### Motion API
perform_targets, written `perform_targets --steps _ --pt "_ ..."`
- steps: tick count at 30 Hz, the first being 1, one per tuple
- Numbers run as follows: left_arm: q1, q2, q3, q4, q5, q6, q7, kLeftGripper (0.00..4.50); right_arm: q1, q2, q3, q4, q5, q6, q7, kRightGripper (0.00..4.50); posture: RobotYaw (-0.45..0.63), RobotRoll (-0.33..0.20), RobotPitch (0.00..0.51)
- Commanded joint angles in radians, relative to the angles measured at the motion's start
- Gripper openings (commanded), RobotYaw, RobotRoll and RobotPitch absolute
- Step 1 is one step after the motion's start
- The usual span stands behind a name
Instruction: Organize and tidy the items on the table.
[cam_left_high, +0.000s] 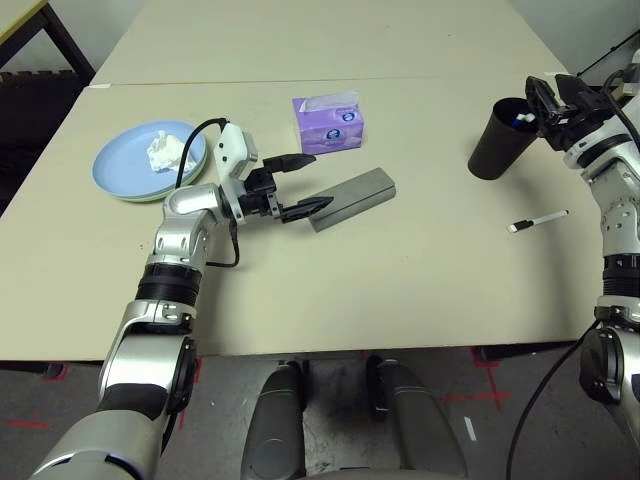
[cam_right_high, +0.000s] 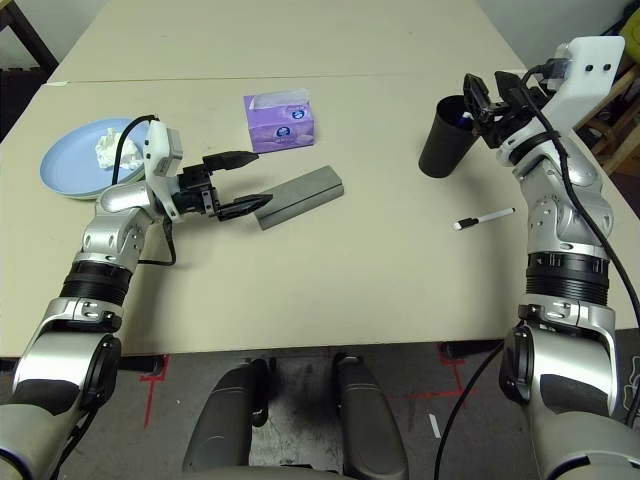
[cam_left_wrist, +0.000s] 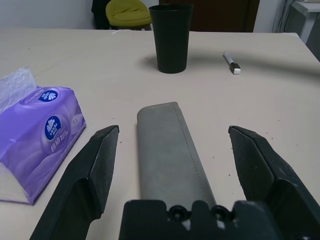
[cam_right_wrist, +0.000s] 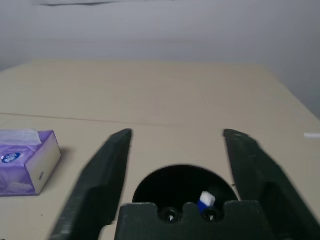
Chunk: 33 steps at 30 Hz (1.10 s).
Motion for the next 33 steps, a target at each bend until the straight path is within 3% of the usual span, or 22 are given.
perform_targets --steps 1,5,13,17,22,33 --pt "0.009 0.006 -0.014 -0.017 0.006 -0.005 -0.011 4.50 -0.041 -0.025 0.013 -0.022 0.068 -0.030 0.167 4.46 0.07 0.000 0.202" --pt "0.011 0.005 -0.021 -0.020 0.015 -0.014 -0.008 4.50 -0.034 -0.086 0.145 -0.040 0.041 -0.038 0.423 4.46 0.07 0.000 0.200" --pt "0.027 -0.006 -0.016 -0.048 -0.005 -0.029 -0.013 4.50 -0.073 -0.289 0.467 0.195 -0.257 -0.377 0.868 4.46 0.09 0.000 0.204" --pt "0.041 -0.007 -0.015 -0.072 -0.011 -0.018 -0.011 4.50 -0.160 -0.353 0.616 0.400 -0.478 -0.575 0.926 4.46 0.10 0.000 0.208" --pt "0.062 0.003 -0.012 -0.106 -0.014 0.000 -0.005 4.50 -0.270 -0.369 0.737 0.575 -0.666 -0.736 0.945 4.46 0.12 0.000 0.214" --pt "0.066 0.014 -0.009 -0.122 -0.012 0.022 0.003 4.50 -0.360 -0.352 0.813 0.725 -0.827 -0.907 0.914 4.46 0.12 0.000 0.232"
